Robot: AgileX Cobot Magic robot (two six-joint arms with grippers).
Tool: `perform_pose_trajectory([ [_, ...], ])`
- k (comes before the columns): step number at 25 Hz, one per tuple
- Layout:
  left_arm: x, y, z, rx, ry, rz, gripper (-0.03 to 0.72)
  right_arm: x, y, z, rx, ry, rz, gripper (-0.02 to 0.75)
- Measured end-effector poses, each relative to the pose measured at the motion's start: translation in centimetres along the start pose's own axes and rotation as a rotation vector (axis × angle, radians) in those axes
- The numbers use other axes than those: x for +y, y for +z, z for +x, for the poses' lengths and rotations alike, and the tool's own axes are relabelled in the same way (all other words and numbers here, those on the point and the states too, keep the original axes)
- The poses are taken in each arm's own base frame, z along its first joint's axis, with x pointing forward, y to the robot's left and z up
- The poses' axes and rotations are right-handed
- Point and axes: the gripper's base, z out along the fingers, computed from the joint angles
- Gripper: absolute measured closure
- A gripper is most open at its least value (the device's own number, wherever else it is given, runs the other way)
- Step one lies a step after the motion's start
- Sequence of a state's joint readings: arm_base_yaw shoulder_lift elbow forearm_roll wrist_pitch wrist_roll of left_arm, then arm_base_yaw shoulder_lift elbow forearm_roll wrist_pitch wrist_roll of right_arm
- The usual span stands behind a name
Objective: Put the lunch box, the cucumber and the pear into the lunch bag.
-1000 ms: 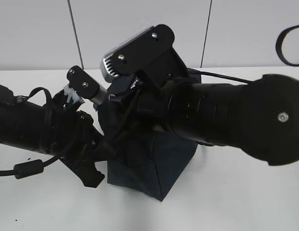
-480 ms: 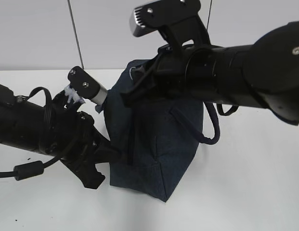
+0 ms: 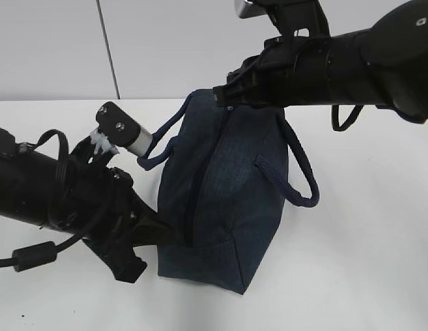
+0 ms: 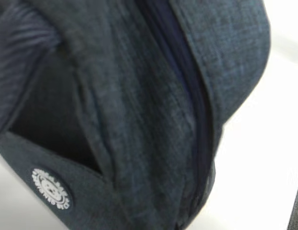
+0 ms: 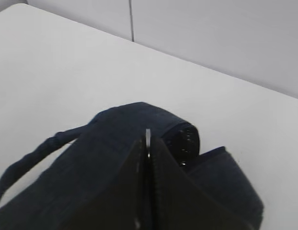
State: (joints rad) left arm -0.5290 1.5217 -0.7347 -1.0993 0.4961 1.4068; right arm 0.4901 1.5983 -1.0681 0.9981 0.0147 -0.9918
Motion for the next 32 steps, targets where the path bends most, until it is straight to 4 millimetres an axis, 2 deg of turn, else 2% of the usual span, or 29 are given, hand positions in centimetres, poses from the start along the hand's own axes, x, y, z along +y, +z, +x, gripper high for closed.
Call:
perform_pose_trajectory([
  [2, -0.4, -0.5, 0.7, 0.001, -0.002, -0.012, 0.700, -1.0, 0.6, 0.1, 0.013, 0.014, 0.016, 0.732],
  [5, -1.2, -1.6, 1.4, -0.013, 0.001, -0.024, 0.700, -1.3, 1.0, 0.4, 0.037, 0.021, -0.002, 0.732],
  [11, -2.2, -4.1, 0.8, -0.102, -0.002, -0.053, 0.675, -1.0, 1.1, 0.5, 0.057, 0.018, -0.031, 0.732],
  [14, -2.6, -5.2, 0.3, -0.148, -0.007, -0.064, 0.591, -0.9, 1.1, 0.5, 0.064, 0.006, -0.046, 0.732],
  [18, -2.7, -5.7, 0.1, -0.168, -0.049, -0.066, 0.386, -0.6, 1.1, 0.7, 0.083, 0.001, -0.076, 0.732],
  [21, -2.6, -5.7, 0.0, -0.186, -0.079, -0.083, 0.327, -0.6, 1.1, 0.7, 0.083, 0.000, -0.076, 0.732],
  [25, -2.0, -5.8, -0.3, -0.219, -0.124, -0.140, 0.316, -0.6, 1.1, 0.7, 0.084, 0.000, -0.078, 0.732],
  [32, -1.4, -4.9, -0.5, -0.214, -0.184, -0.138, 0.361, -0.6, 1.1, 0.7, 0.086, 0.000, -0.081, 0.732],
])
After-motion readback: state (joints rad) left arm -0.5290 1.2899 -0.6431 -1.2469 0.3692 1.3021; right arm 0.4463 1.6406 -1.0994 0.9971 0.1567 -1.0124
